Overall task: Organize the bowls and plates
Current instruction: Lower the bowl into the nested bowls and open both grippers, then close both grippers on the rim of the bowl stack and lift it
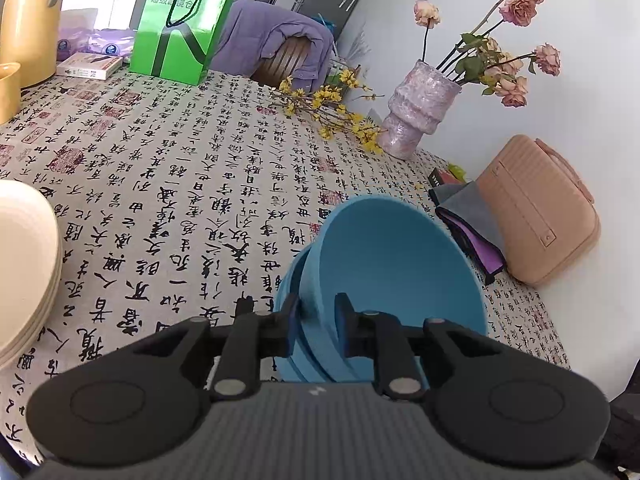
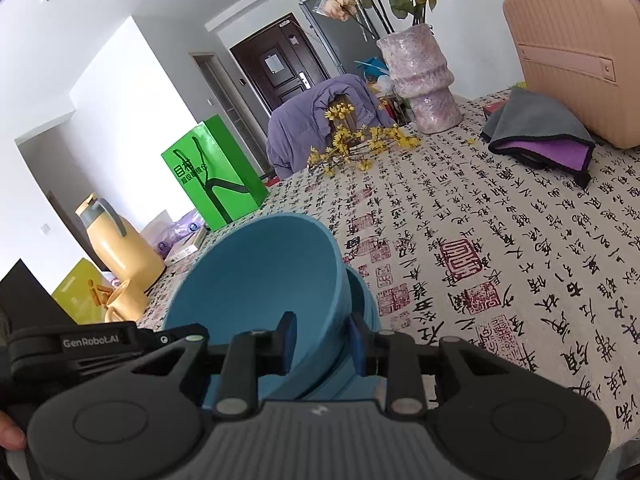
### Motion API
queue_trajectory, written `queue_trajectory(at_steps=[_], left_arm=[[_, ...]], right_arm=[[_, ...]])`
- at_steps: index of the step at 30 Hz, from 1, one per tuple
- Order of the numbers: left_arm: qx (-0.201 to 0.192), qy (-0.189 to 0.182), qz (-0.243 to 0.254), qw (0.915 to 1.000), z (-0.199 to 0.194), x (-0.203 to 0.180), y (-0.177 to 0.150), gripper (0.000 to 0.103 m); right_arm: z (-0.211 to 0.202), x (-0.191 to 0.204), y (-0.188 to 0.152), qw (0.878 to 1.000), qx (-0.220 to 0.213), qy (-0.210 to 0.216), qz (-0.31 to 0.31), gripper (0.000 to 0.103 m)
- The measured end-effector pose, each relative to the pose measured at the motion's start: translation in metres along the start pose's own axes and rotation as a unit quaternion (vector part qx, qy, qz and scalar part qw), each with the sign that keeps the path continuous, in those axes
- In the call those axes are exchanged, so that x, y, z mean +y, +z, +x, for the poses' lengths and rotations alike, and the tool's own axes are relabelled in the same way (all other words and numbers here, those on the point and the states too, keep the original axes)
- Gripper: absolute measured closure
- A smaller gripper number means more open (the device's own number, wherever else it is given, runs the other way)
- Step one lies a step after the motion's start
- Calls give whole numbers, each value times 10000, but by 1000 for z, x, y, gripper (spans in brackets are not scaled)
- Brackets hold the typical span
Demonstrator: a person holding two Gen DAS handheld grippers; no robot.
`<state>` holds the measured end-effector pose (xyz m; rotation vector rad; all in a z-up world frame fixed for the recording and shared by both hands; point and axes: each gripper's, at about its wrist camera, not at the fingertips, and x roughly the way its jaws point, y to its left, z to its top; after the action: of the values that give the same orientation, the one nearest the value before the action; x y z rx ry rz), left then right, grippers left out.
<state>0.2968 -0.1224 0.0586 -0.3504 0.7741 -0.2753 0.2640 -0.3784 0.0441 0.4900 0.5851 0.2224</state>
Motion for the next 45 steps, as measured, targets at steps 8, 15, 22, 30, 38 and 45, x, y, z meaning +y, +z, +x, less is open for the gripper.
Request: queue_trajectory(at_steps=[8,15,22,30,38,45], left_arm=[[-47,44,68,10000,-1,-2,1,83],[-260,97,371,9989,-10,-10,-1,83],[-537,166,942,9940,-18,-22,-13,59],[-641,256,1269,9895,-21,-33,-21,22],[-235,241,1052,9939,5,-25,-12,8],[310,25,568,9979,35,-7,-5,8]], right_arm=[[3,-1,2,10000,-6,-20,-78,65],[-1,-6,2,9997,-229,-51,-58,63],[-11,-6,3,9983,-455,-118,-339,54],[-14,-9,4,9974,-498,-103,-503,33],[5,-14,10,9985,-110,-79,-538,19],[44,-29,9,9980,599,153,-135,19]])
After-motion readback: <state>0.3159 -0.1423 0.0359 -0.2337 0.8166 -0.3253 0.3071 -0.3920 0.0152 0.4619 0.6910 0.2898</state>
